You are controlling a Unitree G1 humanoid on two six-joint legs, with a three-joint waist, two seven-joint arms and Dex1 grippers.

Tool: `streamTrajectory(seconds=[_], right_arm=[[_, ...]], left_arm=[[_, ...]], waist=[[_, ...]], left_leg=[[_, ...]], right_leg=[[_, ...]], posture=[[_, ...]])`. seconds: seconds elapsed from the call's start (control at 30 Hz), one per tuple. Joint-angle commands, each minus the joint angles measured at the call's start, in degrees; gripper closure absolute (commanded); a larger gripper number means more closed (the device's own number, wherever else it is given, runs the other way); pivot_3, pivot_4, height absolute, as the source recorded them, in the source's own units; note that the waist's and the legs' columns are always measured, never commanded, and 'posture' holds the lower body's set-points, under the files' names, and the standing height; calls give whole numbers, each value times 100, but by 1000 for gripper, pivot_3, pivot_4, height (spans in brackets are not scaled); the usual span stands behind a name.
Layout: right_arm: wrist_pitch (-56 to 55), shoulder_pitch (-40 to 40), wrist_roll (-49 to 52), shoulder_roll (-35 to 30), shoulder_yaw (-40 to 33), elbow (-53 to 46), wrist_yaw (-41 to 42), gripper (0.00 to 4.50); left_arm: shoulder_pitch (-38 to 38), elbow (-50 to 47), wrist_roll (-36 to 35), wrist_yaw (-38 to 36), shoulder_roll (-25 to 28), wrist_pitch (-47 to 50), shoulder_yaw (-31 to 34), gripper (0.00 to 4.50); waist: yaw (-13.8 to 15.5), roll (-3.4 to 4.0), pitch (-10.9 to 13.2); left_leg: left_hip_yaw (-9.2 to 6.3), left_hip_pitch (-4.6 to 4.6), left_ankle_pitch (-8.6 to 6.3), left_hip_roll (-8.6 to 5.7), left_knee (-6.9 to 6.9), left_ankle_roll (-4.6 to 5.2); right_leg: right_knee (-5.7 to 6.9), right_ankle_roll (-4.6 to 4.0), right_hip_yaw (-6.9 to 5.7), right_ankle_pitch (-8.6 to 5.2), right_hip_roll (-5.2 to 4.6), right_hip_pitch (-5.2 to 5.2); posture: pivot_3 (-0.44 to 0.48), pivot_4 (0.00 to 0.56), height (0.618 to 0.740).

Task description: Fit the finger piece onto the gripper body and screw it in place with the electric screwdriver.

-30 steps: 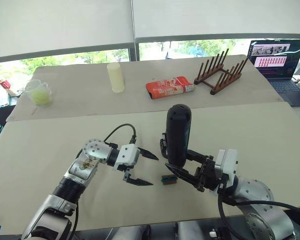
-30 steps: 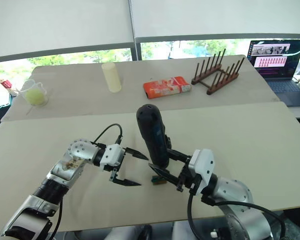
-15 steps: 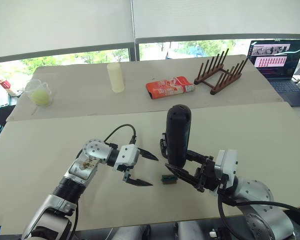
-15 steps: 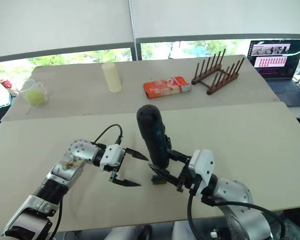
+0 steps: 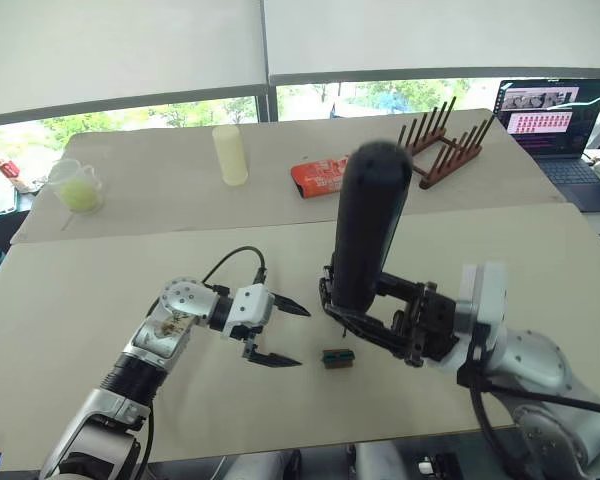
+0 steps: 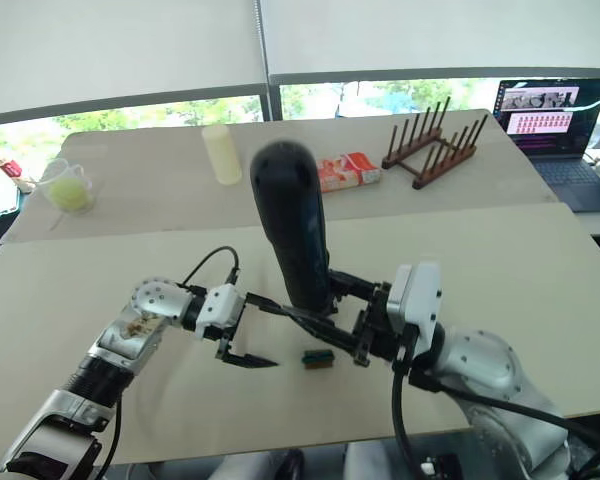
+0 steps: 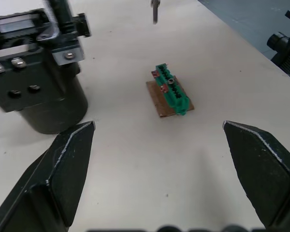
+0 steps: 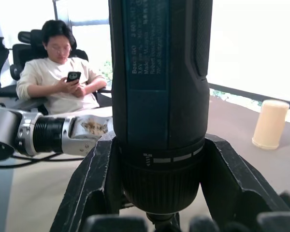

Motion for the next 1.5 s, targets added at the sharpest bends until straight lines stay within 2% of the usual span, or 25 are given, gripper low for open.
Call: streamTrajectory(seconds=[0.03, 0.33, 0.67, 1.27, 1.5], right_arm=[[273, -544, 742, -83, -297, -150, -251, 2599], [789, -1689, 1348, -132, -280, 454, -348, 2599], [937, -2410, 1047, -133, -111, 1153, 88, 2599], [820, -2576, 74, 265, 230, 1715, 500, 2599], [886, -2463, -38, 237, 114, 1724, 685, 2599]], left_arm=[[40, -266, -154, 151, 28, 100, 231, 0], [62, -171, -70, 563, -164, 94, 334, 0], [-169, 263, 93, 954, -526, -94, 304, 0], [-267, 493, 354, 1176, -802, -174, 219, 0], [-270, 526, 446, 1296, -917, -217, 209, 0]], waist=[[7, 0, 0], [9, -2, 1], [6, -3, 0], [1, -3, 0], [-3, -3, 0]], left_leg=[[-1, 0, 0, 1, -2, 0], [-3, -3, 0, 0, -1, 1], [-3, -5, 0, 0, 1, 2], [-3, -8, 0, -1, 3, 2], [-3, -9, 0, -1, 3, 2]], right_leg=[[-1, 0, 0, 0, 0, -1], [-3, 0, -4, 0, -3, 1], [2, 0, -4, 0, -5, -1], [8, 0, -5, 0, -6, -2], [10, 0, -6, 0, -6, -3]], posture=[[0, 150, 740], [0, 150, 740], [0, 150, 740], [0, 150, 740], [0, 150, 740]])
